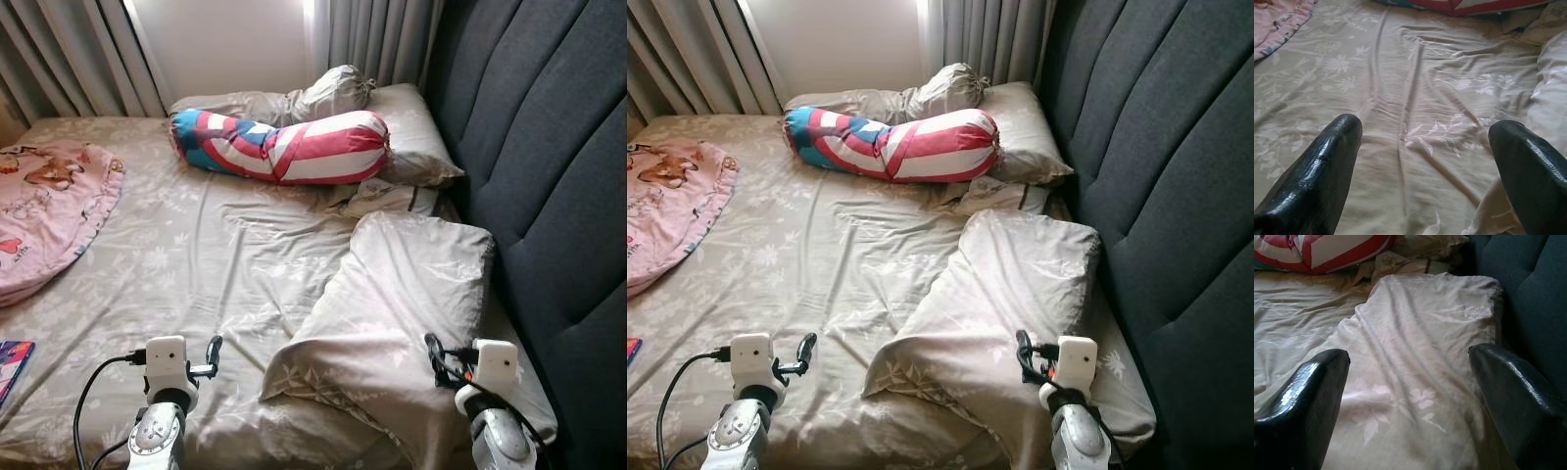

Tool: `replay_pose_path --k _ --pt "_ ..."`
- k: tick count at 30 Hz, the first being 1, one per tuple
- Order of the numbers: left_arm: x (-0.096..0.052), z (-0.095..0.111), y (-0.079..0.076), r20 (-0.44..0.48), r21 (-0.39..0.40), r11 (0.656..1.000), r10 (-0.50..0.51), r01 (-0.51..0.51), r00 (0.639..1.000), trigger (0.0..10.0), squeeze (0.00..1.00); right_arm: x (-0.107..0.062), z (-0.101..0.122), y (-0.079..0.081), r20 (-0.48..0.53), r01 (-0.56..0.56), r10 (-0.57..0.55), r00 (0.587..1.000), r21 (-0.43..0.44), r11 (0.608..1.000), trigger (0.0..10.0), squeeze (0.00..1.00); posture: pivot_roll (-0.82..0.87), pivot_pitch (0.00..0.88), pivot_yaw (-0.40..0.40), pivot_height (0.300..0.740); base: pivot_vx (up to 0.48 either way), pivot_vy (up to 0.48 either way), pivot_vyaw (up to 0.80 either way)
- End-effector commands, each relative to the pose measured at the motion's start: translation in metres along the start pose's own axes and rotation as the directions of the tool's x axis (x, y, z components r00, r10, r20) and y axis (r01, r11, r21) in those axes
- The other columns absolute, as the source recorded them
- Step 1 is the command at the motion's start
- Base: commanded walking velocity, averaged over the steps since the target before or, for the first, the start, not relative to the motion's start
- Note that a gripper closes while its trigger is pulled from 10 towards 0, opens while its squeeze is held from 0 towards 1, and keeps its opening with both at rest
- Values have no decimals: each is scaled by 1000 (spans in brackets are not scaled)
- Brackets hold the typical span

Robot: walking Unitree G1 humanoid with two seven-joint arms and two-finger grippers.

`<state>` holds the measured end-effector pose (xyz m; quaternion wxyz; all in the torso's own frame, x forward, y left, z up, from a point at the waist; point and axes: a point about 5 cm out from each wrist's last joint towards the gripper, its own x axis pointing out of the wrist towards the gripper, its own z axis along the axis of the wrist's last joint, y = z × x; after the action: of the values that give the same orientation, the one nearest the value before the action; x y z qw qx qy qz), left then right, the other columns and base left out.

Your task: Clean up the room

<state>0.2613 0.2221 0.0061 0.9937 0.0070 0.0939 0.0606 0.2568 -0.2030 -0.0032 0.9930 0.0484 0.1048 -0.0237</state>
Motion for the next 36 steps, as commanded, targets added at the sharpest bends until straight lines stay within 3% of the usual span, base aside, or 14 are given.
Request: replay_pose_path --k 1,13,26,36 --pt "0 1 2 5 -7 1000 17 -17 1000 10000 0 1 2 -3 -7 7 -7 1000 -1 1000 10000 0 -55 0 -67 740 0 0 0" --pt "2 2 -2 -2 -15 1000 5 -5 1000 10000 0 -1 -3 -1 -35 -17 16 999 -22 1000 10000 0 -69 0 -58 740 0 0 0" --pt "5 6 3 -1 15 1000 -10 10 1000 10000 0 -4 -10 7 -54 -6 6 999 4 1000 10000 0 -63 0 -35 740 379 0 0" --pt "6 7 3 -2 20 1000 -10 10 1000 10000 0 -4 -12 5 -66 11 -11 998 1 1000 10000 0 -58 0 -39 740 0 0 0"
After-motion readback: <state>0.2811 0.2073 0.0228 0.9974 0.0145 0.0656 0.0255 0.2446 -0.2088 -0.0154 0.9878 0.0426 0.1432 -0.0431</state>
